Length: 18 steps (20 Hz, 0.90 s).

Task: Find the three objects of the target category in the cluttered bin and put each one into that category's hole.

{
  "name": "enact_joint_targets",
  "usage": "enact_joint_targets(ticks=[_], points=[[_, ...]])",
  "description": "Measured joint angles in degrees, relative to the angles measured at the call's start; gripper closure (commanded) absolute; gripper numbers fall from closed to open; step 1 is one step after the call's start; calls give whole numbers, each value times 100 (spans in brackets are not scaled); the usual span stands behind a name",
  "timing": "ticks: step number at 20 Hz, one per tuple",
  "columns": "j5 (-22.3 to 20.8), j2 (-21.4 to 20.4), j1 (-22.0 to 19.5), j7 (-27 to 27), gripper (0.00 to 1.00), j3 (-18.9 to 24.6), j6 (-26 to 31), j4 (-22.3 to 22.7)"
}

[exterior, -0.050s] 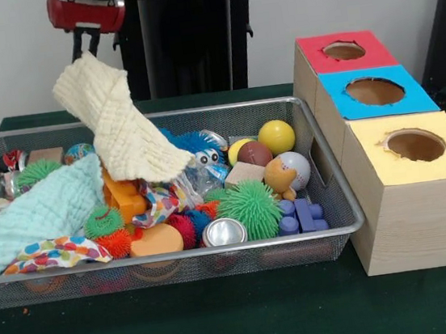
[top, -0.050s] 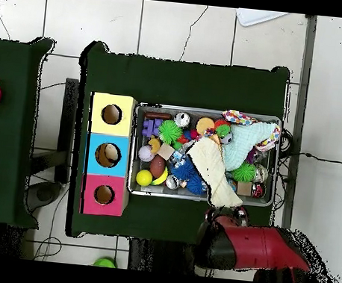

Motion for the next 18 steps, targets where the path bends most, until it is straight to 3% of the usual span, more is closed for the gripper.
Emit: enact_joint_targets(ticks=[11, 18], points=[[450, -547, -2, 0, 100, -93, 5, 278], [520, -573, 216, 0, 100, -132, 18, 279]])
